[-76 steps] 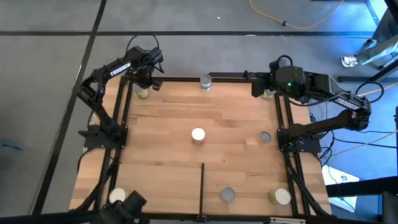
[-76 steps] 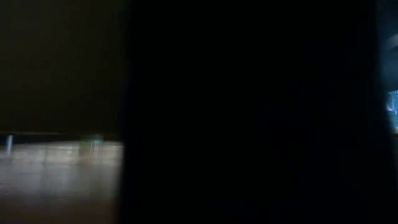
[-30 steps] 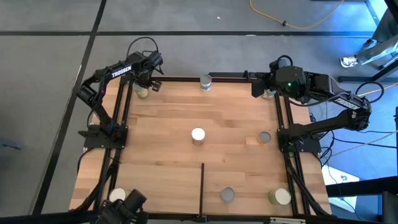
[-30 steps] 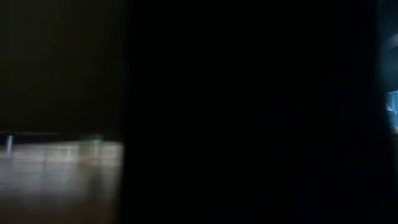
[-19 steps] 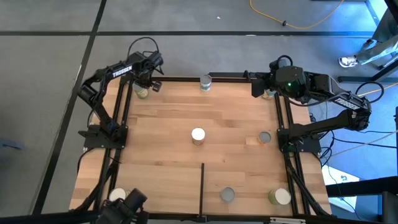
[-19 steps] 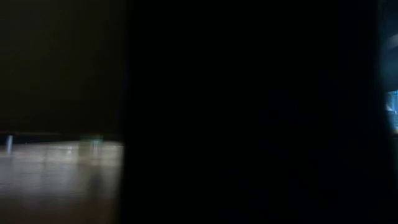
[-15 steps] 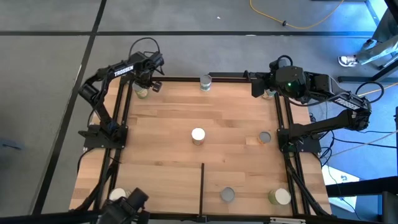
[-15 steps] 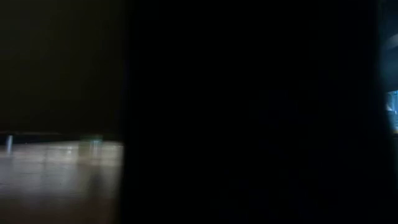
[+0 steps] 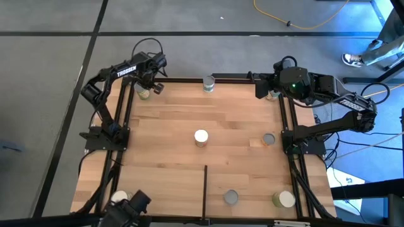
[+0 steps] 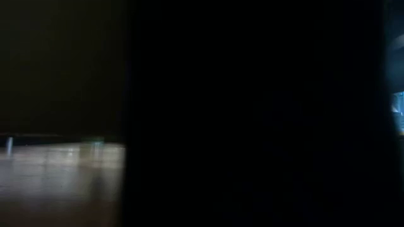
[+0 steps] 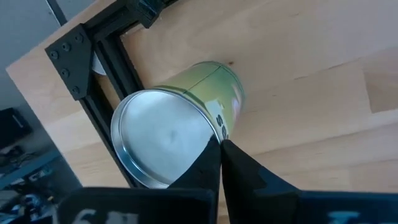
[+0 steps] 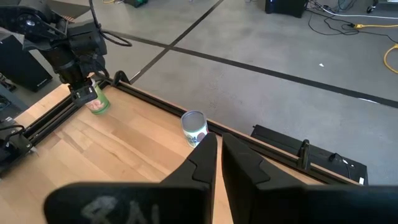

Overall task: Pick and place cans onto a shelf
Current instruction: Put the canned oranges on the shelf

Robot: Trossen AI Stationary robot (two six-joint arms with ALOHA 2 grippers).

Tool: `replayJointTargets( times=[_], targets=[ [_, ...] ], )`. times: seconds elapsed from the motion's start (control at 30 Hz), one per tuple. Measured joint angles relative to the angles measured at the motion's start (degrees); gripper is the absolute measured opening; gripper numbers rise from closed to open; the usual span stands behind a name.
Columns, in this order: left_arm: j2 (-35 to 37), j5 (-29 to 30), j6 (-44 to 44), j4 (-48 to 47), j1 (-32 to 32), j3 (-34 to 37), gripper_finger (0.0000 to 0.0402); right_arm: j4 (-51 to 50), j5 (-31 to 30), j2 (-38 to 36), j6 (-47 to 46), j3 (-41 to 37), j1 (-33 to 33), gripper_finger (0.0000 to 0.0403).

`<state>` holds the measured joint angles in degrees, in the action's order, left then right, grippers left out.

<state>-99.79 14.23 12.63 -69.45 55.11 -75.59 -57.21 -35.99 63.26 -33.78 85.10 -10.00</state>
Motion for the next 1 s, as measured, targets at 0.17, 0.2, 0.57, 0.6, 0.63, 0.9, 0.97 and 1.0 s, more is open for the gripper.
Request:
replayJointTargets(
  times=[0.17, 0.2, 0.57, 0.6, 0.63, 0.9, 0.97, 1.0],
  targets=[
    [-0.04, 0.0, -1.47, -5.33, -0.49, -5.35, 0.0001, -0.01, 0.0, 0.0, 0.02, 0.0, 0.0, 0.0028],
    [-0.02, 0.05, -1.8, -6.69, -0.75, -6.4, 0.0001, -0.01, 0.0, 0.0, 0.02, 0.0, 0.0, 0.0028],
    [0.0, -3.03, -8.7, -20.52, -7.2, -20.83, 0.0, -0.01, 0.0, 0.0, 0.02, 0.0, 0.0, 0.0028],
    [0.05, -3.08, -9.41, -20.89, -8.23, -22.35, 0.0, -0.01, 0.0, 0.0, 0.02, 0.0, 0.0, 0.0028],
    [0.33, -3.13, -10.54, -20.56, -9.34, -23.64, 0.0, -0.02, 0.0, 0.0, 0.05, 0.0, 0.0, 0.0028],
    [3.33, -7.79, -22.4, -20.49, -16.25, -30.86, 0.0, 0.0, 0.04, 0.0, 2.74, 0.0, 0.0, 0.0028],
    [5.07, -9.98, -23.59, -20.53, -17.93, -31.32, 0.0, -0.02, 0.07, 0.0, 2.8, 0.0, 0.0, 0.0028],
    [6.11, -10.57, -23.48, -20.57, -18.85, -31.32, 0.0, -0.02, 0.09, 0.0, 2.8, 0.0, 0.0, 0.0028]
  ],
)
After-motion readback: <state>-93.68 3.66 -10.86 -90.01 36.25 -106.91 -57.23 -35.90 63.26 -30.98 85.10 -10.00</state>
